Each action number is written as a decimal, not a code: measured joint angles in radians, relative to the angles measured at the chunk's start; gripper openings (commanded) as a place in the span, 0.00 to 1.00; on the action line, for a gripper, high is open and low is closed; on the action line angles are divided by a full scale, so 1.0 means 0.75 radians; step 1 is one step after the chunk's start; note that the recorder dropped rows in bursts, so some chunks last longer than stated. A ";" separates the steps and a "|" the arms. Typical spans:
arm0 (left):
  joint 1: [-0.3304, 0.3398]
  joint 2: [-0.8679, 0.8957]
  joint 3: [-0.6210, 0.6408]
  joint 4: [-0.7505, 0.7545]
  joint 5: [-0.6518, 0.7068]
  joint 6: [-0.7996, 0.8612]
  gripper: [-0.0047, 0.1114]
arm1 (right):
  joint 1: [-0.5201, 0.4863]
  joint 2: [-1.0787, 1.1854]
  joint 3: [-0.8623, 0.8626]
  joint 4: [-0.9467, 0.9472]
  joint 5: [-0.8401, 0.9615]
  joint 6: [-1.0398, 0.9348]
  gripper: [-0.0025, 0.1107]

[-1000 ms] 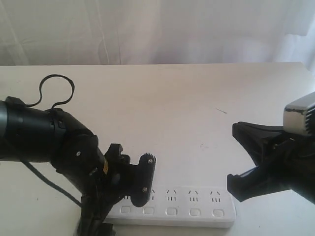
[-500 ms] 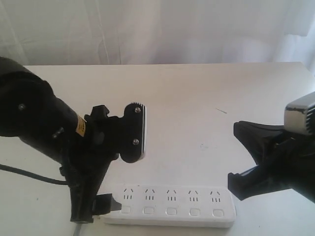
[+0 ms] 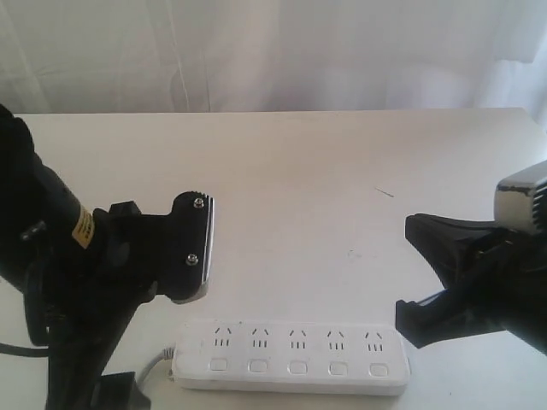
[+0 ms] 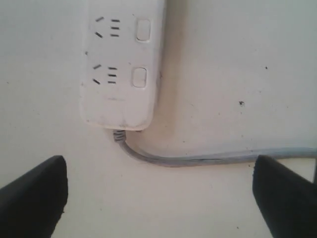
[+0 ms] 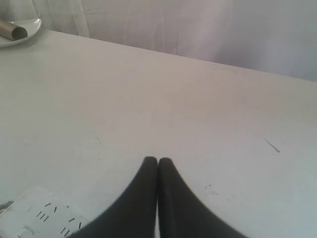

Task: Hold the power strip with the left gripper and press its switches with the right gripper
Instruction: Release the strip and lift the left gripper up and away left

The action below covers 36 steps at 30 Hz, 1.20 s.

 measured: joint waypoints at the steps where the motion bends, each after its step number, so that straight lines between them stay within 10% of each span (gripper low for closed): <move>1: 0.000 0.000 0.000 0.006 0.022 -0.004 0.94 | 0.000 0.000 0.000 0.000 0.000 0.000 0.02; 12: 0.000 0.000 0.000 0.051 -0.071 -0.081 0.87 | 0.000 -0.007 0.000 0.002 -0.008 0.000 0.02; 19: 0.000 0.000 0.000 0.138 -0.129 -0.208 0.06 | -0.019 -0.043 0.000 0.002 -0.023 0.000 0.02; 36: 0.000 -0.022 0.007 0.164 -0.622 -0.398 0.04 | -0.626 -0.463 0.000 0.002 -0.112 -0.005 0.02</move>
